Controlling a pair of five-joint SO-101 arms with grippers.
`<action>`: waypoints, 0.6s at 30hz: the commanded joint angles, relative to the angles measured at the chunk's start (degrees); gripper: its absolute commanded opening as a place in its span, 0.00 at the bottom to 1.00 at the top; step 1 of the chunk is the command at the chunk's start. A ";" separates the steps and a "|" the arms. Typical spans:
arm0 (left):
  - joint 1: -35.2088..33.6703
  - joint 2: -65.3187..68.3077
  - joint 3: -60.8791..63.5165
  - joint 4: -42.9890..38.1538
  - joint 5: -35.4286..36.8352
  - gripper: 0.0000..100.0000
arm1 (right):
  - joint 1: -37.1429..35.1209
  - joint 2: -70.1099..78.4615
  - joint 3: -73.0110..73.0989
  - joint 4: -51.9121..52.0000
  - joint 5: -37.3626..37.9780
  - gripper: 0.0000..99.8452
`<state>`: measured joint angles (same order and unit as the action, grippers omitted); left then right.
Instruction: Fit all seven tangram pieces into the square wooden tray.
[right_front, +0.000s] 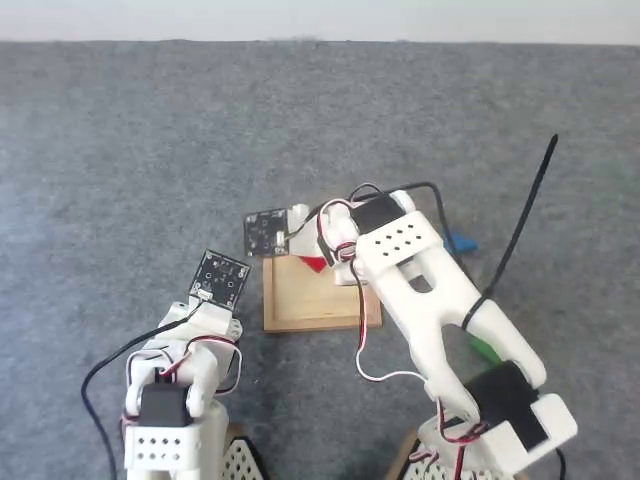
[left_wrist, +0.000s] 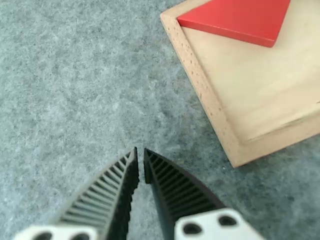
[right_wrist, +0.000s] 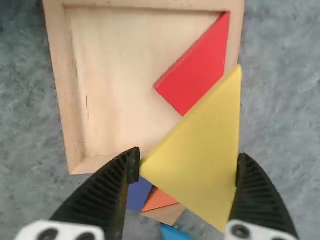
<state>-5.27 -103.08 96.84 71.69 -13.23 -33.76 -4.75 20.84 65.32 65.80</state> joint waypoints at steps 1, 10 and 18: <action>-0.26 -1.32 -0.48 0.26 -0.44 0.02 | -0.84 -2.77 -2.90 -1.10 5.80 0.24; -0.26 -1.32 -0.48 0.26 -0.44 0.02 | -7.69 2.86 -3.87 -1.54 8.62 0.25; -0.26 -1.32 -0.48 0.26 -0.44 0.02 | -7.69 10.15 -6.68 -0.84 22.24 0.25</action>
<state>-5.27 -103.08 96.75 71.69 -12.97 -40.44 4.92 17.32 64.62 80.13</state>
